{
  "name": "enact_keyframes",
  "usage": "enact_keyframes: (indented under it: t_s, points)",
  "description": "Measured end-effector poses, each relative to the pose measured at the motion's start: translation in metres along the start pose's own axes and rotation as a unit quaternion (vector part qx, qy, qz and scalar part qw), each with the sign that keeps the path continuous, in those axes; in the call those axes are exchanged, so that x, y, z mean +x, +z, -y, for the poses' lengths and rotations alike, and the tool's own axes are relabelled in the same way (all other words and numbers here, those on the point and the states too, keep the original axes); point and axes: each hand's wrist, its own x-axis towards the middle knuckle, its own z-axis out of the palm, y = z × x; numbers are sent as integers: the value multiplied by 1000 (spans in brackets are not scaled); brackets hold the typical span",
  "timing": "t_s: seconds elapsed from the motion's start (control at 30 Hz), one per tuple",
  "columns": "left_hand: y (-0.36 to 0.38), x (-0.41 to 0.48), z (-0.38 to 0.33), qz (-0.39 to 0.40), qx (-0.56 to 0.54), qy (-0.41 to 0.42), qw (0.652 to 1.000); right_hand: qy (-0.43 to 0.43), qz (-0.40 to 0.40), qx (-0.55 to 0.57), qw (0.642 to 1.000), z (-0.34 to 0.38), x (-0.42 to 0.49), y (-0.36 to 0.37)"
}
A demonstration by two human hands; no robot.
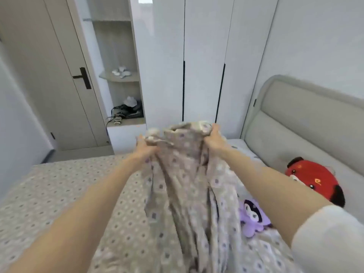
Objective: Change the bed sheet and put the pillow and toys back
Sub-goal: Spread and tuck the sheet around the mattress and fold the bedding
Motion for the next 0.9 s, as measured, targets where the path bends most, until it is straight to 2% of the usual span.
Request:
enact_keyframes:
  t_s: [0.07,0.13,0.2,0.27,0.37,0.4,0.53,0.6,0.67,0.77,0.83,0.9]
  points:
    - [-4,15,-18,10,-50,89,995,-47,12,42,998,14,21,2]
    - [-8,13,-12,58,-37,141,988,-63,25,19,998,7,19,7]
    - [-7,6,13,79,3,155,985,-83,22,-42,995,-20,7,20]
    - [-4,-7,49,97,53,150,983,-72,75,-64,992,-53,-13,40]
    - [1,-40,127,121,134,73,981,4,234,-197,952,-98,-49,77]
    - [4,-47,146,121,145,45,981,8,263,-227,938,-107,-56,85]
    - [2,-96,236,153,215,-59,963,84,329,-209,917,-144,-111,122]
    - [-5,-130,280,166,253,-99,948,138,372,-192,898,-165,-146,140]
    - [-17,-170,325,180,282,-148,931,183,425,-205,863,-190,-184,160]
    - [-31,-227,387,212,311,-215,901,238,443,-216,837,-223,-236,190]
    - [-39,-254,424,227,330,-245,883,278,437,-182,835,-244,-265,214]
    - [-40,-270,450,240,321,-268,877,303,386,-114,863,-262,-286,233]
